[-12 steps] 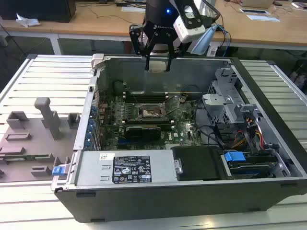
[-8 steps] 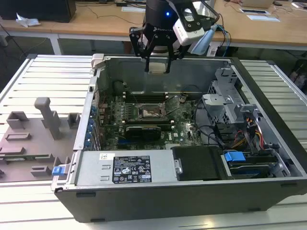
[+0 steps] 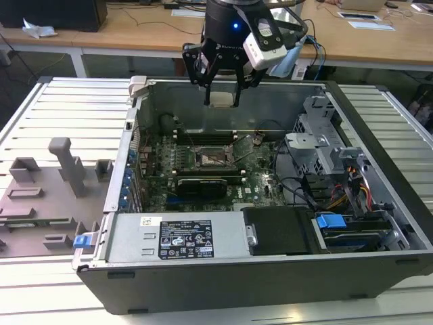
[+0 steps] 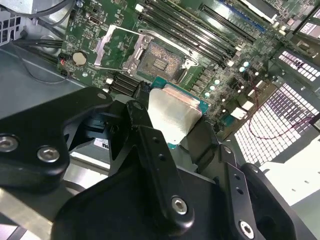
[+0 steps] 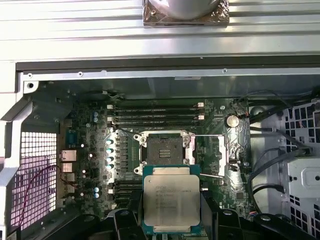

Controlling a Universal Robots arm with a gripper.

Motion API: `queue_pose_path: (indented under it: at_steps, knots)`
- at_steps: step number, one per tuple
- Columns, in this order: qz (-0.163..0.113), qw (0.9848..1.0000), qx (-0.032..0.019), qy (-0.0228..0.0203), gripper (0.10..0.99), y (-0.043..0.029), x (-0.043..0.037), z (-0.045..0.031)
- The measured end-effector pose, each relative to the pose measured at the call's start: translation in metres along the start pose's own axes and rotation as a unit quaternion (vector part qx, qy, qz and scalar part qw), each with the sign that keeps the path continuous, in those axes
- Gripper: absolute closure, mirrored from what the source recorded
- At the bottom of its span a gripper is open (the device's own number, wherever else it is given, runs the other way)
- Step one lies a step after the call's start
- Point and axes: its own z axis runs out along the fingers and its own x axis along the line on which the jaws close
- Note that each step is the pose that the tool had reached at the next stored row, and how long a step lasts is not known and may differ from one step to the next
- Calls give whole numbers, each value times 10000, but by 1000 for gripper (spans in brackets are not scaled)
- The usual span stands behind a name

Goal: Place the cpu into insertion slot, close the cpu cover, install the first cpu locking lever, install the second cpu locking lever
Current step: 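Place the cpu into insertion slot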

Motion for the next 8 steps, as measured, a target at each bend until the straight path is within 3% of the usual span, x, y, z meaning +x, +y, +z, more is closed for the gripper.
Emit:
queue_pose_path:
  at_steps: [8]
  knots:
    - [0, 10000, 0, 0, 545, -5, -1, 62]
